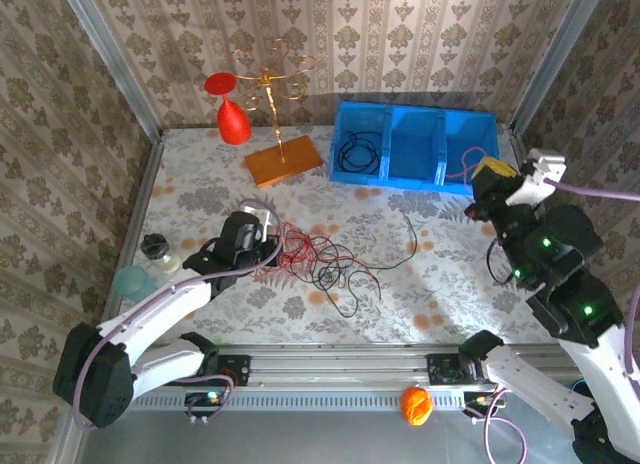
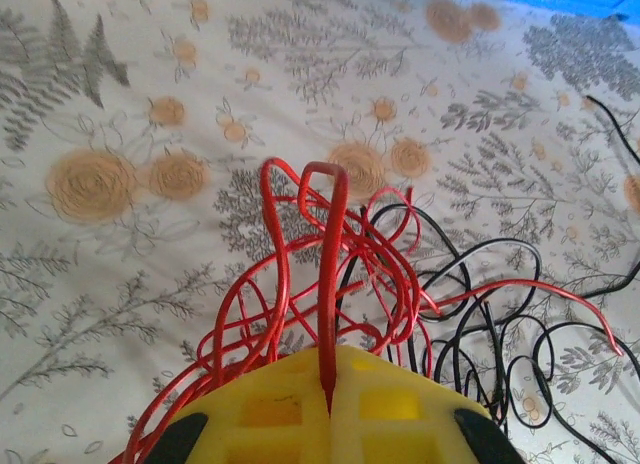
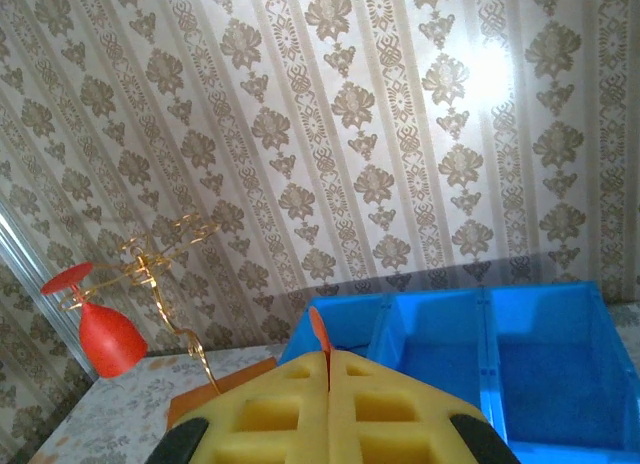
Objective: Untangle the cables
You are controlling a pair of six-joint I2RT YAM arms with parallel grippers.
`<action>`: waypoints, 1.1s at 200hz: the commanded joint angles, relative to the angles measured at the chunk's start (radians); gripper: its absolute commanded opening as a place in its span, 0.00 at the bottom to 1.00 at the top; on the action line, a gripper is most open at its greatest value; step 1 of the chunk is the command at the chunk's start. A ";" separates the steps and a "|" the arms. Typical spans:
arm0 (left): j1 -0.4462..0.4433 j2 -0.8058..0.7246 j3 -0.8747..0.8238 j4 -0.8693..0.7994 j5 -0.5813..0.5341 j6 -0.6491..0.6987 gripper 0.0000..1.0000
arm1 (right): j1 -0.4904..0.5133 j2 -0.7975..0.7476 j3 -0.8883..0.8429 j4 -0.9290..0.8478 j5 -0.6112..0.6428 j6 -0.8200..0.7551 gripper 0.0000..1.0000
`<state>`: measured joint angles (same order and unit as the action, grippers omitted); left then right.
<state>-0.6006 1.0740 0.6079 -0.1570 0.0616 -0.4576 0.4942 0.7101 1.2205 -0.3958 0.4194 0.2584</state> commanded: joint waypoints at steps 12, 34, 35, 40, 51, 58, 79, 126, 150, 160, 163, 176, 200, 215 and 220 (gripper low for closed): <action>-0.022 0.029 0.007 0.075 0.055 -0.042 0.00 | -0.033 0.128 0.046 0.035 -0.020 -0.017 0.00; -0.038 0.026 0.007 0.075 0.056 -0.044 0.00 | -0.053 0.207 0.078 0.053 -0.040 0.001 0.00; -0.039 0.026 0.007 0.075 0.056 -0.044 0.00 | -0.054 0.210 0.079 0.055 -0.041 0.002 0.00; -0.040 0.024 0.006 0.075 0.055 -0.044 0.00 | -0.055 0.229 0.089 0.060 -0.045 0.003 0.00; -0.044 0.023 0.006 0.073 0.059 -0.046 0.00 | -0.055 0.275 0.110 0.065 -0.051 0.011 0.00; -0.045 0.020 0.003 0.072 0.058 -0.046 0.00 | -0.057 0.308 0.124 0.069 -0.054 0.013 0.00; -0.046 0.009 -0.010 0.079 0.057 -0.049 0.00 | -0.059 0.411 0.169 0.080 -0.052 0.016 0.00; -0.047 -0.015 -0.040 0.092 0.058 -0.058 0.00 | -0.098 0.643 0.327 0.062 -0.059 0.036 0.00; -0.048 -0.017 -0.042 0.098 0.067 -0.059 0.00 | -0.129 0.766 0.444 0.026 -0.051 0.046 0.00; -0.048 -0.014 -0.040 0.099 0.070 -0.060 0.00 | -0.148 0.809 0.499 0.011 -0.046 0.059 0.00; -0.048 -0.014 -0.038 0.098 0.072 -0.059 0.00 | -0.154 0.822 0.516 0.000 -0.047 0.064 0.00; -0.048 -0.008 -0.035 0.097 0.079 -0.058 0.00 | -0.183 0.871 0.582 -0.020 -0.058 0.089 0.00; -0.048 0.000 -0.024 0.093 0.087 -0.057 0.00 | -0.222 0.957 0.712 -0.073 -0.056 0.107 0.00; -0.048 0.001 -0.021 0.090 0.090 -0.057 0.00 | -0.235 1.008 0.783 -0.105 -0.037 0.108 0.00; -0.048 0.003 -0.020 0.092 0.091 -0.055 0.00 | -0.238 1.028 0.806 -0.115 -0.030 0.106 0.00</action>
<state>-0.6411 1.0779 0.5755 -0.0738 0.1287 -0.5026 0.2729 1.6791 1.9221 -0.4381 0.3584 0.3393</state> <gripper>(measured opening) 0.059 0.061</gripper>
